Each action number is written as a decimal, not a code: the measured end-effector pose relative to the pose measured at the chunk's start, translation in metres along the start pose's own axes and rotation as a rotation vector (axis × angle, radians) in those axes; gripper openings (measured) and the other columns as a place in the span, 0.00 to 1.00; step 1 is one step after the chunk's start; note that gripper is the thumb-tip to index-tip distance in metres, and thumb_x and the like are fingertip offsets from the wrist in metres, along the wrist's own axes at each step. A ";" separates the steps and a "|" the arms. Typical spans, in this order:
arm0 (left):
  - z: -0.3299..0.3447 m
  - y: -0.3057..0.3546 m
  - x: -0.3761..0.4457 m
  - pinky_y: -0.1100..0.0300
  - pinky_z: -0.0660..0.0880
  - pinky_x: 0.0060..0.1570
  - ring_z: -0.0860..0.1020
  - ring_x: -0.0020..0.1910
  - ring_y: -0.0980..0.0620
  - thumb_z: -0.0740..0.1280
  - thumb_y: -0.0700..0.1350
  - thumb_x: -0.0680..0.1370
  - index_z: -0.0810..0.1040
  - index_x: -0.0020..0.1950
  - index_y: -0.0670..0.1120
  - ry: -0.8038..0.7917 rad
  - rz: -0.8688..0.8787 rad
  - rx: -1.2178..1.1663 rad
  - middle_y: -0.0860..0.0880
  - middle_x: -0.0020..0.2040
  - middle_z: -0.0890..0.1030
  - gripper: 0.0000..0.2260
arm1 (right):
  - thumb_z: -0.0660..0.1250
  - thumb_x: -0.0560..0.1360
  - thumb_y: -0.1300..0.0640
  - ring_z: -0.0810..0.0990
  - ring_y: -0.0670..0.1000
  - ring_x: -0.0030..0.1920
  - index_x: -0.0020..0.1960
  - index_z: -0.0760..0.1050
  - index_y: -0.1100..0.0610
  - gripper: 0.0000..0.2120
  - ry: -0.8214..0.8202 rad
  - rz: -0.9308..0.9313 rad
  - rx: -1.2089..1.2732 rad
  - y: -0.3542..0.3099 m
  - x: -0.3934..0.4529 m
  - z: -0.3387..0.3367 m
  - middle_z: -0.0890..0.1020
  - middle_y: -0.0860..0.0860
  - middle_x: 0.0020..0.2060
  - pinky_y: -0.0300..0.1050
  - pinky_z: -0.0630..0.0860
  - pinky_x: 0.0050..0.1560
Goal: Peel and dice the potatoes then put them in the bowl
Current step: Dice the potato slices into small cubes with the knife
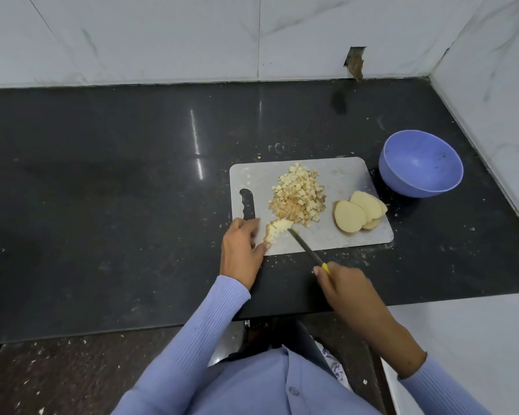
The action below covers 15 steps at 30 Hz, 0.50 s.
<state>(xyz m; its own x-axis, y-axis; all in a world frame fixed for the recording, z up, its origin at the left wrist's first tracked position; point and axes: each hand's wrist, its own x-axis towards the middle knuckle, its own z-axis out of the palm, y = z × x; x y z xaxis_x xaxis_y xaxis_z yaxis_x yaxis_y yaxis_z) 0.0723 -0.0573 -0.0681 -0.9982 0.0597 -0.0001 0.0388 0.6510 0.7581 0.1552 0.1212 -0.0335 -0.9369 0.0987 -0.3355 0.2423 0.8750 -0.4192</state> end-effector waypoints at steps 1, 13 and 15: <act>0.000 0.002 0.004 0.61 0.74 0.42 0.75 0.36 0.48 0.77 0.36 0.67 0.80 0.47 0.41 -0.034 0.005 0.025 0.47 0.42 0.75 0.11 | 0.54 0.81 0.47 0.73 0.54 0.34 0.35 0.62 0.52 0.17 0.037 0.004 0.037 0.004 0.004 -0.003 0.70 0.49 0.29 0.45 0.65 0.36; 0.027 0.023 0.042 0.63 0.77 0.47 0.79 0.41 0.53 0.72 0.34 0.72 0.84 0.47 0.43 -0.051 0.011 -0.069 0.48 0.46 0.81 0.07 | 0.78 0.65 0.50 0.78 0.48 0.35 0.43 0.68 0.57 0.21 0.266 0.039 0.291 -0.014 0.062 0.003 0.78 0.49 0.36 0.46 0.76 0.37; 0.026 0.025 0.045 0.65 0.77 0.47 0.79 0.40 0.56 0.70 0.32 0.73 0.84 0.47 0.43 -0.071 -0.016 -0.159 0.49 0.45 0.82 0.08 | 0.78 0.65 0.50 0.78 0.49 0.35 0.45 0.67 0.56 0.22 0.310 0.040 0.296 -0.022 0.071 0.010 0.78 0.50 0.36 0.48 0.77 0.37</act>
<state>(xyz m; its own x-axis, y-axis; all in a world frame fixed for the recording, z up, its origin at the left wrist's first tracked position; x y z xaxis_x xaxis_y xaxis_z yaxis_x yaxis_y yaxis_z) 0.0292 -0.0191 -0.0660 -0.9927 0.1072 -0.0550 0.0095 0.5247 0.8512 0.0860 0.1040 -0.0567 -0.9458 0.3069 -0.1062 0.2996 0.6986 -0.6498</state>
